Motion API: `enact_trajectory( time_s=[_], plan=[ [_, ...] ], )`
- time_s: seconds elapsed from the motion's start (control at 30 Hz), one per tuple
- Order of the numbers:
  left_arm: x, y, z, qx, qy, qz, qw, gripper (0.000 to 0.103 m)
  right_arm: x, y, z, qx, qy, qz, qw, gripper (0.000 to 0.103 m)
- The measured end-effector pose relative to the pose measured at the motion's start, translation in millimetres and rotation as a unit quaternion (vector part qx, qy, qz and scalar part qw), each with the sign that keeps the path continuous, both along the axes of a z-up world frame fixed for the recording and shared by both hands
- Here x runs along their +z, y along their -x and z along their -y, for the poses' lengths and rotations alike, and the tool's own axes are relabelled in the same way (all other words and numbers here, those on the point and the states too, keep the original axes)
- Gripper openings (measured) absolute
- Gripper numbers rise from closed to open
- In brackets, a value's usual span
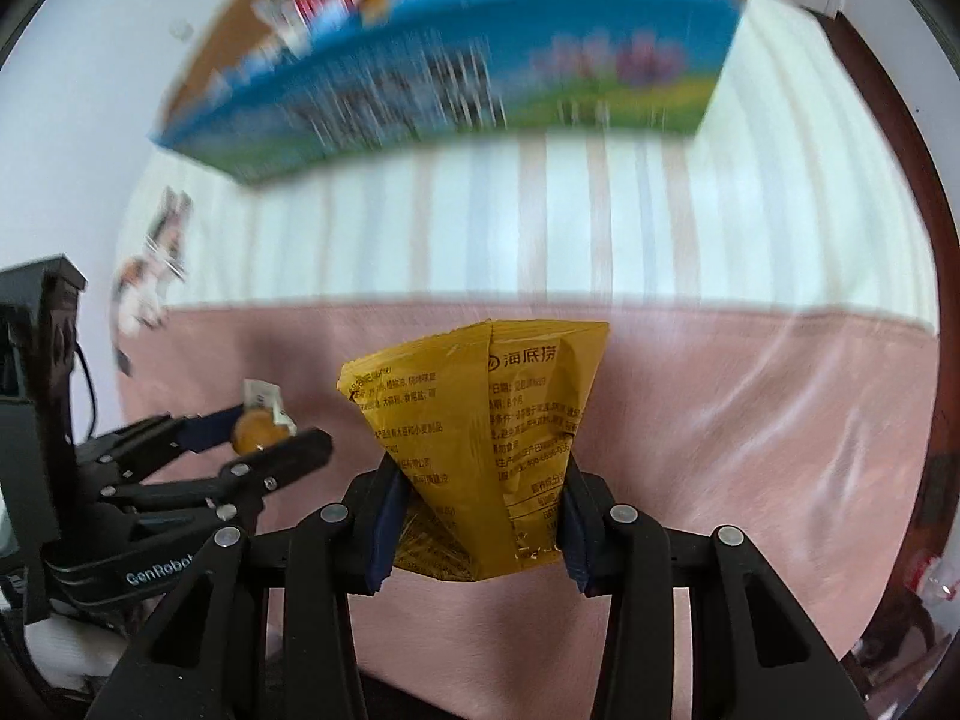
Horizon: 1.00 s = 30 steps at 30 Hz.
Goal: Organize snacks
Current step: 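Lower both packets into the box and open both grippers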
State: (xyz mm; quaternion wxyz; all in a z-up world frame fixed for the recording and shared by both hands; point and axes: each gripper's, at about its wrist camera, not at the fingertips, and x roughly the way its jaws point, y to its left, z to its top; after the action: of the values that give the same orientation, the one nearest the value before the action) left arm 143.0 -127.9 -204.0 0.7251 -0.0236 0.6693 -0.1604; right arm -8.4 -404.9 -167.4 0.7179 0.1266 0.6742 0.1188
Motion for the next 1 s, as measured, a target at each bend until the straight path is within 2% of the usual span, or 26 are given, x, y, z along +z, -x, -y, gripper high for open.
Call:
enact_trajectory(
  time_s=[0.17, 0.23, 0.27, 0.33, 0.47, 0.63, 0.87, 0.97, 1.0],
  plan=[
    [67, -26, 10, -0.012, 0.038, 0.053, 0.9978, 0.060, 71, -39, 27, -0.016, -0.031, 0.066, 0.997, 0.046],
    [96, -46, 17, -0.014, 0.051, 0.076, 0.9957, 0.060, 89, -60, 28, -0.023, -0.042, 0.086, 0.995, 0.046],
    [104, -55, 19, -0.015, 0.053, 0.087, 0.9947, 0.060, 103, -73, 34, -0.024, -0.045, 0.099, 0.994, 0.046],
    [121, -80, 20, -0.015, 0.052, 0.107, 0.9928, 0.060, 112, -95, 24, -0.027, -0.044, 0.116, 0.992, 0.046],
    [128, -122, 22, -0.012, 0.032, 0.123, 0.9919, 0.060, 127, -144, 21, -0.027, -0.028, 0.143, 0.989, 0.046],
    [114, -175, 15, -0.001, 0.007, 0.106, 0.9944, 0.060, 115, -200, 11, -0.025, -0.011, 0.141, 0.990, 0.046],
    [80, -228, 14, 0.000, -0.027, 0.082, 0.9963, 0.061, 66, -257, 1, -0.029, 0.000, 0.104, 0.994, 0.046],
    [69, -243, 16, 0.003, -0.038, 0.072, 0.9967, 0.061, 43, -271, 0, -0.031, -0.010, 0.076, 0.997, 0.050],
    [65, -246, 16, 0.006, -0.038, 0.067, 0.9970, 0.061, 35, -276, -1, -0.031, -0.014, 0.065, 0.997, 0.057]
  ],
)
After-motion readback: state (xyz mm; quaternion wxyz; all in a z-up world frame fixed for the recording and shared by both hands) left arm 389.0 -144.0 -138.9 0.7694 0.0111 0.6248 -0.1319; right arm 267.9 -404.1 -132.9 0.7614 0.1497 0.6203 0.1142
